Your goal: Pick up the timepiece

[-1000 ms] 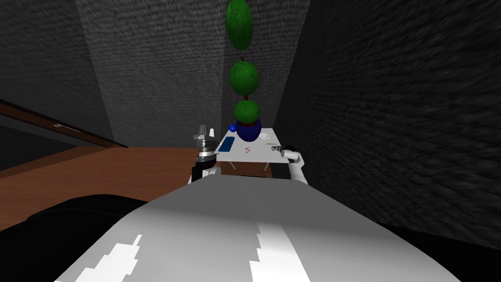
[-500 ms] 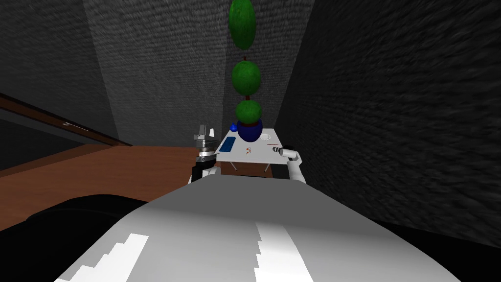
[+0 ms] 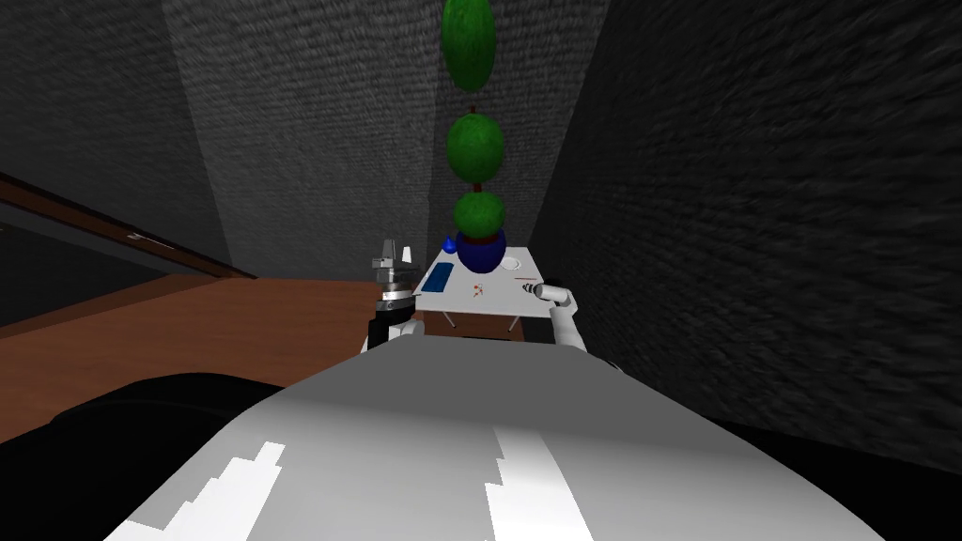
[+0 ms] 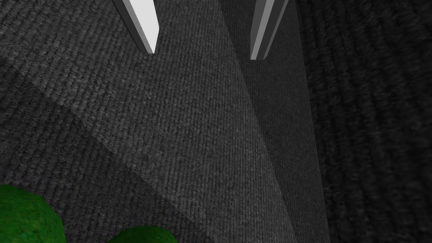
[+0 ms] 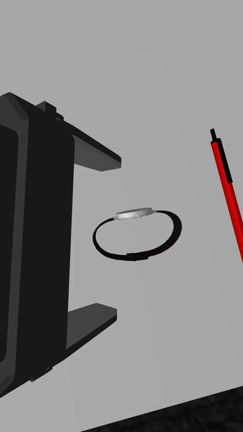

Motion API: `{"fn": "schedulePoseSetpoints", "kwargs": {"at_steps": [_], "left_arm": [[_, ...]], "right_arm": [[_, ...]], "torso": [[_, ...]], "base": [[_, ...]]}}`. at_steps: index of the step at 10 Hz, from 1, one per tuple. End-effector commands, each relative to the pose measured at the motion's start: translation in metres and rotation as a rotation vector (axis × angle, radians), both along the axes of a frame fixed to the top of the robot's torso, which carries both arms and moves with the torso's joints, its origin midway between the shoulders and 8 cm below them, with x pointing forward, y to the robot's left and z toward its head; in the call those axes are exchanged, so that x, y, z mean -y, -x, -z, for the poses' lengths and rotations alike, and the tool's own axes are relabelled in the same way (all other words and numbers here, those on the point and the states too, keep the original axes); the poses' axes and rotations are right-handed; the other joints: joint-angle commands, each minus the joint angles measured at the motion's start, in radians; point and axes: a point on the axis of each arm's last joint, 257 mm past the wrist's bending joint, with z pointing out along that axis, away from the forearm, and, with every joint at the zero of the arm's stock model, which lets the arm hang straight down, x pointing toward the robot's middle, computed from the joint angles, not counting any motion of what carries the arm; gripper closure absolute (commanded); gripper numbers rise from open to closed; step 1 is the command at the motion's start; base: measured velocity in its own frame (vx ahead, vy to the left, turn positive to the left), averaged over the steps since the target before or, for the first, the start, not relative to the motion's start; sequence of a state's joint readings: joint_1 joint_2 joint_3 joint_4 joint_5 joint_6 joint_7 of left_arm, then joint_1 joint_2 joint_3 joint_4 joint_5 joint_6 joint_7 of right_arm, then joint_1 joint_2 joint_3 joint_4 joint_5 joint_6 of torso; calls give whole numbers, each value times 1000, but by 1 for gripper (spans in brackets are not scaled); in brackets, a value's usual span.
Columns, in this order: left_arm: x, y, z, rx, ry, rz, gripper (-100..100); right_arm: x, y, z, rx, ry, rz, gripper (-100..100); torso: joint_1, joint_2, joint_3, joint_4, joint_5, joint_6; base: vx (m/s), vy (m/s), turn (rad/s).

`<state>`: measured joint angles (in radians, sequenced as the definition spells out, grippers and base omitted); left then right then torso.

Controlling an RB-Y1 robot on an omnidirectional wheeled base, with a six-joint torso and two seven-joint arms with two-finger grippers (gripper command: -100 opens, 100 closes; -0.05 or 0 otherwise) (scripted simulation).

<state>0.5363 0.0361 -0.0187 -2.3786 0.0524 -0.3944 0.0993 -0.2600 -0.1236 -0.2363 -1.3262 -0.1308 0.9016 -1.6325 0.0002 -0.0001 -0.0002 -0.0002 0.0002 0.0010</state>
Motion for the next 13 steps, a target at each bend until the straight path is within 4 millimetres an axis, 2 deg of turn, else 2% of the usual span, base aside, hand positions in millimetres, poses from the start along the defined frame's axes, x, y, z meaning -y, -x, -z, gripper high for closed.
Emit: {"fn": "schedulePoseSetpoints", "kwargs": {"at_steps": [1, 2, 10, 11, 12, 13], "left_arm": [[0, 0, 0, 0, 0, 0, 0], [0, 0, 0, 0, 0, 0, 0], [0, 0, 0, 0, 0, 0, 0], [0, 0, 0, 0, 0, 0, 0], [0, 0, 0, 0, 0, 0, 0], [0, 0, 0, 0, 0, 0, 0]], "right_arm": [[16, 5, 4, -1, 0, 41, -100], [16, 5, 4, -1, 0, 41, -100], [81, 30, 18, 1, 0, 197, -100], [76, 29, 17, -1, 1, 183, -100], [77, 29, 16, 0, -1, 187, 100], [77, 29, 16, 0, -1, 187, 100]], "torso": [[0, 0, 0, 0, 0, 0], [-1, 1, 1, 0, 0, -1], [-2, 2, 1, 1, 0, 0], [-2, 2, 1, 1, 0, 0], [-1, 1, 1, 0, 0, 0], [-1, 1, 1, 0, 0, 0]], "base": [[-11, -13, 251], [-16, -27, 174], [-22, -21, 190], [-9, -12, 28], [0, 0, 0], [0, 0, 0]]}}
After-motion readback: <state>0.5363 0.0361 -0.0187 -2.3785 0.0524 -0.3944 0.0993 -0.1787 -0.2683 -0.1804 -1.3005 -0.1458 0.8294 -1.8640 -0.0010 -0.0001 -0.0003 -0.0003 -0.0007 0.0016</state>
